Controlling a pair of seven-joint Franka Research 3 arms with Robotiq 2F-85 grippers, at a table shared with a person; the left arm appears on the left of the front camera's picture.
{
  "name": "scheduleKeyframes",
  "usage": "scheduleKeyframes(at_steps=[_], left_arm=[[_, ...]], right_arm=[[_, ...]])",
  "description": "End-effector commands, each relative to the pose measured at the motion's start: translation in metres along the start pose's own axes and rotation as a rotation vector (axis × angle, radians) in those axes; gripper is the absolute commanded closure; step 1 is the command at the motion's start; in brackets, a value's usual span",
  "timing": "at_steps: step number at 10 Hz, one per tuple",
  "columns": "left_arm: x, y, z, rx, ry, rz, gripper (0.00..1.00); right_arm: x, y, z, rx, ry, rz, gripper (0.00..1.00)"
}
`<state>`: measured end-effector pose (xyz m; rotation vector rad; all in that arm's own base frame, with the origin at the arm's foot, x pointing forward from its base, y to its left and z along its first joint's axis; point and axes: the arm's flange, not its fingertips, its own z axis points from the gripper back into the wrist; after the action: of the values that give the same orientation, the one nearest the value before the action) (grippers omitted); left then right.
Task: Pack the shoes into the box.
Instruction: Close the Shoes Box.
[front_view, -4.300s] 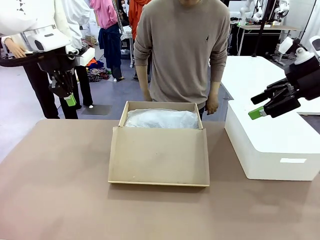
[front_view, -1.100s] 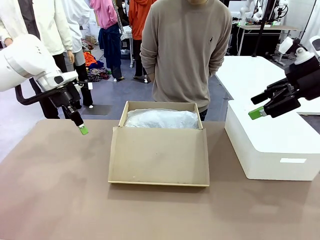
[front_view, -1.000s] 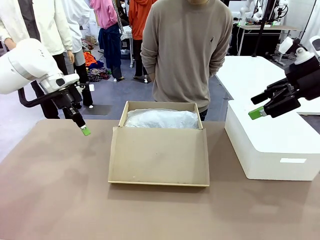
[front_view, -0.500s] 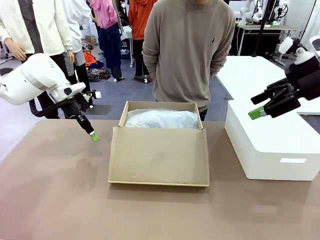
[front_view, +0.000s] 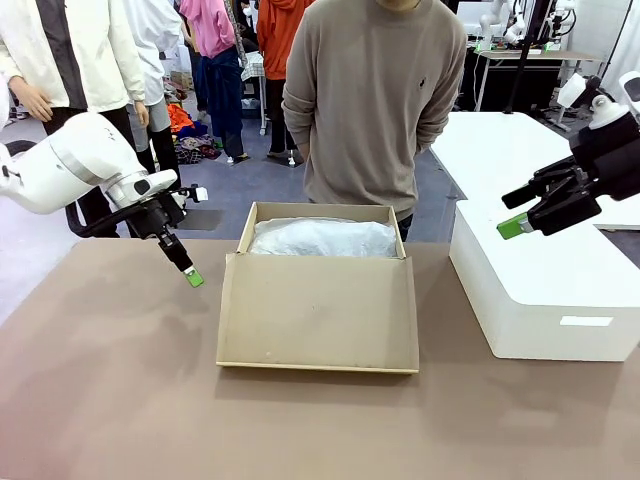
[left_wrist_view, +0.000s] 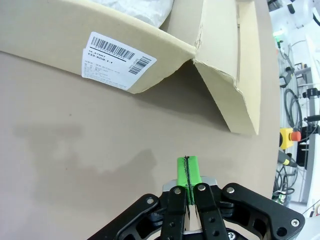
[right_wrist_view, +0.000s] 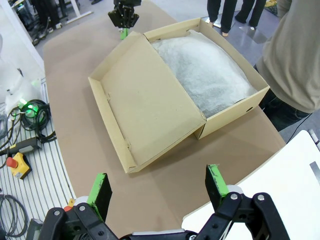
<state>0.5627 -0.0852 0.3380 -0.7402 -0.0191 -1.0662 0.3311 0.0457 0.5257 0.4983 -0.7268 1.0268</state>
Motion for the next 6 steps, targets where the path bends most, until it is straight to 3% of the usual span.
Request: scheduleKeyframes(at_steps=[1,6], left_arm=[[-0.001,-0.001,0.003,0.005,-0.003,0.002,1.0],[0.003,0.007,-0.01,0.014,-0.03,-0.021,1.0]], right_arm=[[0.001,-0.003,-0.001,0.018,-0.036,0.022,0.0],[0.001,-0.003,-0.001,0.018,-0.036,0.022,0.0]])
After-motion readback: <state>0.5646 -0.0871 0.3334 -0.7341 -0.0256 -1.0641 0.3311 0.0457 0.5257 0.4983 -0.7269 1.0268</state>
